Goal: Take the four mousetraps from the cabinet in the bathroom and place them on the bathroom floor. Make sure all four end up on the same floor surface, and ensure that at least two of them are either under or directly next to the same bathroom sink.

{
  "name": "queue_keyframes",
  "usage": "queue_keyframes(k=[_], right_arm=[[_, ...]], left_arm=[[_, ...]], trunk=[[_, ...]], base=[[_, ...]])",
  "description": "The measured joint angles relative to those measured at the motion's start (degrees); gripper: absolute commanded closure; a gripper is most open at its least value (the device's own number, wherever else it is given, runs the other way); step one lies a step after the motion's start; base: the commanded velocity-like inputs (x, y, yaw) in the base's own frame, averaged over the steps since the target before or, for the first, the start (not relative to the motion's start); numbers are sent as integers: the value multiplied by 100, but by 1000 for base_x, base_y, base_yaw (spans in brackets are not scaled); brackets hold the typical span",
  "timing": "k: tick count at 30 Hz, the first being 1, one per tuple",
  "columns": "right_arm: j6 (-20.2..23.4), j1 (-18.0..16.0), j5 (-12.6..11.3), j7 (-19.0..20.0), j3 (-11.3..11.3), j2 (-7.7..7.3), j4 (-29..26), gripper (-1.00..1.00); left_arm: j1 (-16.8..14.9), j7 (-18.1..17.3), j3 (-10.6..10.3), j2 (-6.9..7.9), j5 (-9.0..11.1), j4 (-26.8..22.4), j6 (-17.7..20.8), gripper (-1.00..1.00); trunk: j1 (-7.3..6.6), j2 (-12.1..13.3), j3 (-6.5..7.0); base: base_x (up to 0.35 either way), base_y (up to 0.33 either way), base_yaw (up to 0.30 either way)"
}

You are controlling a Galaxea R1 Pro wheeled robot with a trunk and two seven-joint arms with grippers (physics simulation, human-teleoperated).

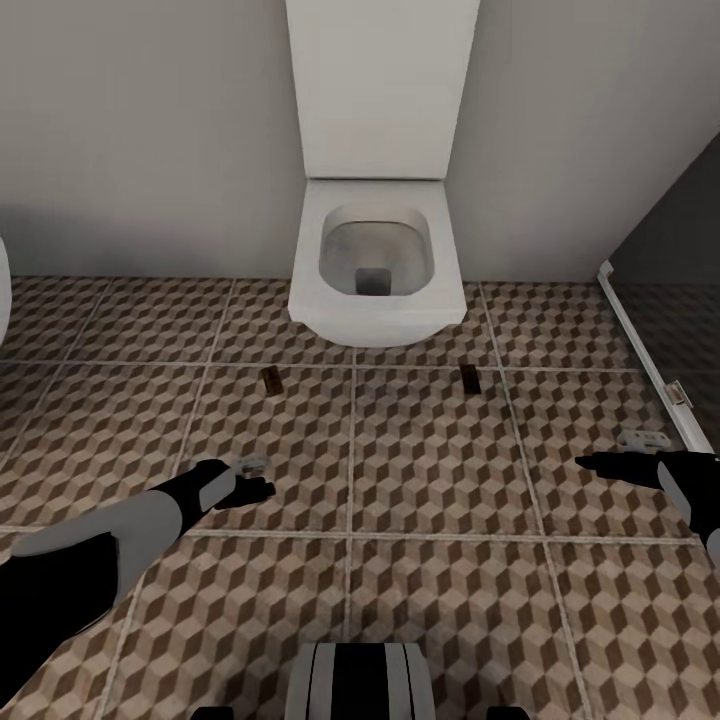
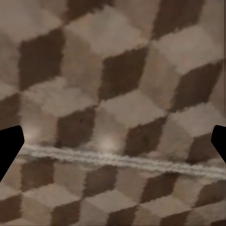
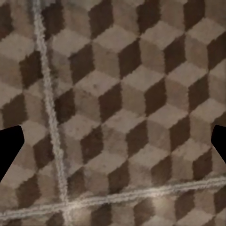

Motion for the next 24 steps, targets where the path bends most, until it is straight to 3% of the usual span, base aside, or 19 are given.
queue_keyframes(k=[9,24], right_arm=[[-1,0,0,5,1,0,0,-100],[4,0,-5,9,32,9,0,-100]], left_arm=[[6,6,-2,-84,3,3,0,-100],[38,8,0,-100,10,9,-10,-100]], trunk=[[0,0,0],[0,0,0]], base=[[0,0,0],[0,0,0]])
